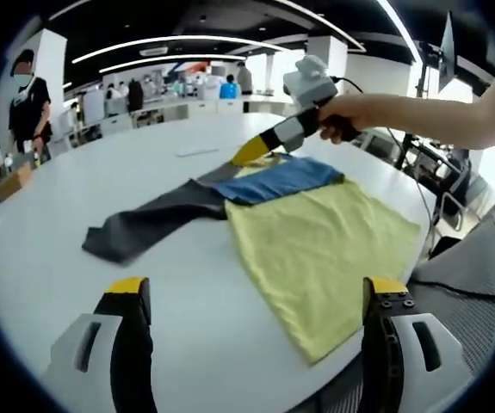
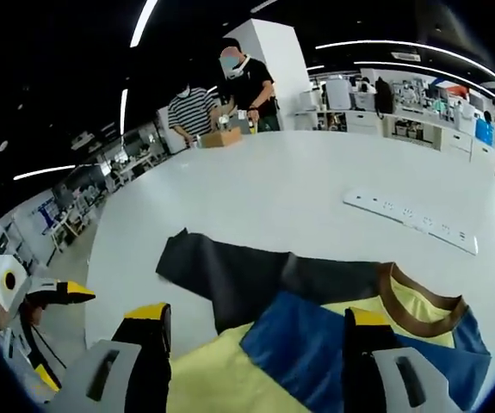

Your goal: Fold the garment on the visible template until the final outline fits inside the template.

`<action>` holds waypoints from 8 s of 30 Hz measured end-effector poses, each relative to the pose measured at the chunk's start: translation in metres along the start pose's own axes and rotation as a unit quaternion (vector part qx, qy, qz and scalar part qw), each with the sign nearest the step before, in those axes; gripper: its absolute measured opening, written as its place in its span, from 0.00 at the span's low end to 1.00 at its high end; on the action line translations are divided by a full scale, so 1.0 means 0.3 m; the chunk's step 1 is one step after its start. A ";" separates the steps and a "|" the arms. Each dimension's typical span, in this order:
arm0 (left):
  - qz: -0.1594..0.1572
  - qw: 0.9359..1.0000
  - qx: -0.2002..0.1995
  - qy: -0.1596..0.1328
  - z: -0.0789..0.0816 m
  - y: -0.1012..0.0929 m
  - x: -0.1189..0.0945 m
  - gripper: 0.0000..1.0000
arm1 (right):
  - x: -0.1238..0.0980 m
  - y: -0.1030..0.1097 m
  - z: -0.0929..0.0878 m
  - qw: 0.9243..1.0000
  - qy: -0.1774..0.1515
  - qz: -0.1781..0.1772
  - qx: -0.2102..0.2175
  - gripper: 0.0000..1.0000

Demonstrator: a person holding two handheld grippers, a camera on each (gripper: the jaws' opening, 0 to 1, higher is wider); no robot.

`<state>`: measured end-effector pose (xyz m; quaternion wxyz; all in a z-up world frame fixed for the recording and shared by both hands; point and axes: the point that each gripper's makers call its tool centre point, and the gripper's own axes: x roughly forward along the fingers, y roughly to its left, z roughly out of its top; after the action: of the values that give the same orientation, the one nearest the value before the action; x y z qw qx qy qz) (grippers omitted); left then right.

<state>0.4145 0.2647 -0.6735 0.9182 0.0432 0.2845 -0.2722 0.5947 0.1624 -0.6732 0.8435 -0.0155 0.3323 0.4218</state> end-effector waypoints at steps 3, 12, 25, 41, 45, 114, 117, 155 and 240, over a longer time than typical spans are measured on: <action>0.006 1.000 -0.004 0.000 0.005 0.025 -0.001 0.99 | -0.020 0.005 0.004 1.000 -0.007 0.004 -0.012 0.88; 0.030 0.999 -0.013 -0.002 0.014 0.114 -0.006 0.99 | -0.058 0.001 0.009 0.999 -0.023 0.009 -0.026 0.95; 0.069 0.996 -0.039 -0.029 0.047 0.247 -0.014 0.93 | -0.140 -0.001 0.021 0.994 -0.067 0.010 -0.081 0.99; 0.124 0.988 -0.078 -0.049 0.069 0.393 0.008 0.70 | -0.279 -0.012 -0.018 0.986 -0.091 0.005 -0.141 0.99; 0.141 0.985 -0.080 -0.057 0.077 0.446 0.015 0.64 | -0.310 -0.023 -0.045 0.987 -0.090 0.006 -0.136 0.99; 0.233 0.947 -0.218 0.026 -0.087 0.703 0.185 0.00 | -0.540 0.020 -0.273 0.987 -0.105 -0.035 -0.114 0.99; 0.233 0.949 -0.212 0.029 -0.090 0.703 0.186 0.00 | -0.542 0.024 -0.284 0.988 -0.102 -0.033 -0.113 0.99; 0.235 0.948 -0.217 -0.001 0.017 0.704 0.191 0.00 | -0.586 0.020 -0.311 0.988 -0.098 -0.047 -0.107 0.99; -0.004 0.988 -0.114 -0.107 0.640 0.074 0.558 0.00 | -0.702 0.011 -0.397 0.988 -0.098 -0.078 -0.091 0.99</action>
<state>0.6374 0.1591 -0.6064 0.9411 -0.0920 0.2143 -0.2447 0.4378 -0.0196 -0.6442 0.8974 -0.0770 0.2063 0.3824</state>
